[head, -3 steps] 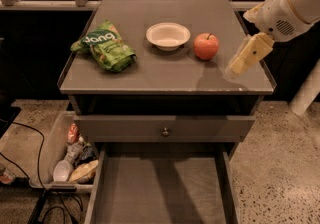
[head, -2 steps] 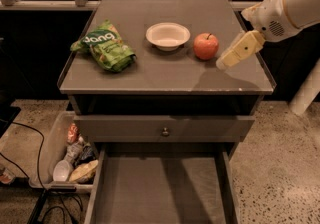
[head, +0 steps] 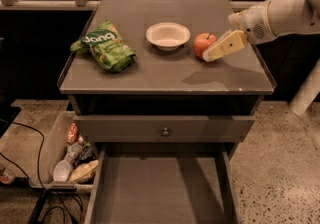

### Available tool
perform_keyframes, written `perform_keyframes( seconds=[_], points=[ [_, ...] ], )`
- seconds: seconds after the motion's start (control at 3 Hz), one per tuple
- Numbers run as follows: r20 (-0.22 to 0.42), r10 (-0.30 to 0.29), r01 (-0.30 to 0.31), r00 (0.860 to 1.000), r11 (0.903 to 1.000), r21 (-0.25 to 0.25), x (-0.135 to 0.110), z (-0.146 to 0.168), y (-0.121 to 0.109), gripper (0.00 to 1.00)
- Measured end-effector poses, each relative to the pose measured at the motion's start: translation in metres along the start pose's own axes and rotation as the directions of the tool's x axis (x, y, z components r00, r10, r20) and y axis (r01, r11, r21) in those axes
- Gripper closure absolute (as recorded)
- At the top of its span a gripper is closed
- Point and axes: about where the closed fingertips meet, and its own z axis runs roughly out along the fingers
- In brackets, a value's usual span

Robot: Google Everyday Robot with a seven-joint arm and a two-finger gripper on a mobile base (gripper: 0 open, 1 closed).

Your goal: Place apple into middle drawer

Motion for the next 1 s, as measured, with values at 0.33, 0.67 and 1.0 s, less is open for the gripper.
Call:
perform_keyframes(
  seconds=[0.33,0.67,1.0],
  points=[
    [0.024,0.027,-0.026,0.999,0.9986,-0.046,0.002,0.026,-0.006,0.00],
    [0.011,0.038,-0.037,0.999,0.9971,-0.067,0.007,0.050,-0.011,0.00],
    [-0.016,0.055,-0.056,0.998,0.9964,-0.064,0.020,0.066,-0.019,0.00]
  ],
)
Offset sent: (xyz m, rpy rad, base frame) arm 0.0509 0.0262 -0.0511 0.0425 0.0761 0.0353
